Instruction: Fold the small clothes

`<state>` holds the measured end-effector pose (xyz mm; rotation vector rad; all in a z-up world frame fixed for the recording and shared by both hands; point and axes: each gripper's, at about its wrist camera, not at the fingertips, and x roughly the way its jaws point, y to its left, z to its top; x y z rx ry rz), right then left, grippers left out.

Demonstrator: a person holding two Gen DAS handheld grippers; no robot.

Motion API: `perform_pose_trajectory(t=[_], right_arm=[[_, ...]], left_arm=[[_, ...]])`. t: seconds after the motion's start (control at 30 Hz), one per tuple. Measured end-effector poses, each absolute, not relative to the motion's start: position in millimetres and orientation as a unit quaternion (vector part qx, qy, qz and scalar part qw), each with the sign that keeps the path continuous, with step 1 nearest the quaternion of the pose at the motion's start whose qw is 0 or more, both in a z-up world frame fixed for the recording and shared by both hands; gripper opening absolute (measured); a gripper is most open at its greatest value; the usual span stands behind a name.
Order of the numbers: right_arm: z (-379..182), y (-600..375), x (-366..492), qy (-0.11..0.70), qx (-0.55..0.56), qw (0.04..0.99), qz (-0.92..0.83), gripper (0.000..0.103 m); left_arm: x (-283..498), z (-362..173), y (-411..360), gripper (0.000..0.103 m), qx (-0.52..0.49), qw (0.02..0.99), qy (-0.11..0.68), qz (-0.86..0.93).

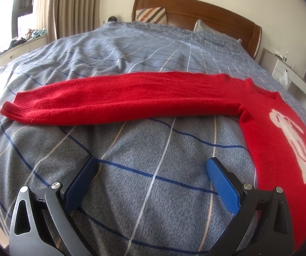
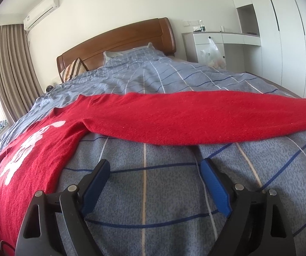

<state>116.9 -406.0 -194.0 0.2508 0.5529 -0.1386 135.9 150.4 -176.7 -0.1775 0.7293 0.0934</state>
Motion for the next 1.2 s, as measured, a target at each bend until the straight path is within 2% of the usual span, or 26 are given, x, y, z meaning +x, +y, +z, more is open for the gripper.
perform_pose_trajectory(t=[1.2], right_arm=[[-193.9, -407.2, 116.3, 0.272, 0.124, 0.952, -0.068, 0.087]], left_arm=[[135.1, -177.4, 141.8, 0.103, -0.052, 0.929, 0.363, 0.054]])
